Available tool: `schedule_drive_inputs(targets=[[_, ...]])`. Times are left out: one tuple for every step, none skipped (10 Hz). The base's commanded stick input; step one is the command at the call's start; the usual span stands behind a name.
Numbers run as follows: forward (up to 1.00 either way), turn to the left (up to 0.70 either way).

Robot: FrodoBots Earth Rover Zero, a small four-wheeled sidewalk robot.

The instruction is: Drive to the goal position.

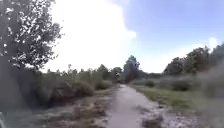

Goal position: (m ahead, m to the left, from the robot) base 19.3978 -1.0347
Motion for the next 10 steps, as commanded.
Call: schedule_drive_inputs(targets=[[0.70,0.00],[0.70,0.00],[0.70,0.00],[0.70,0.00],[0.70,0.00],[0.70,0.00],[0.70,0.00],[0.70,0.00],[0.70,0.00],[0.70,-0.07]])
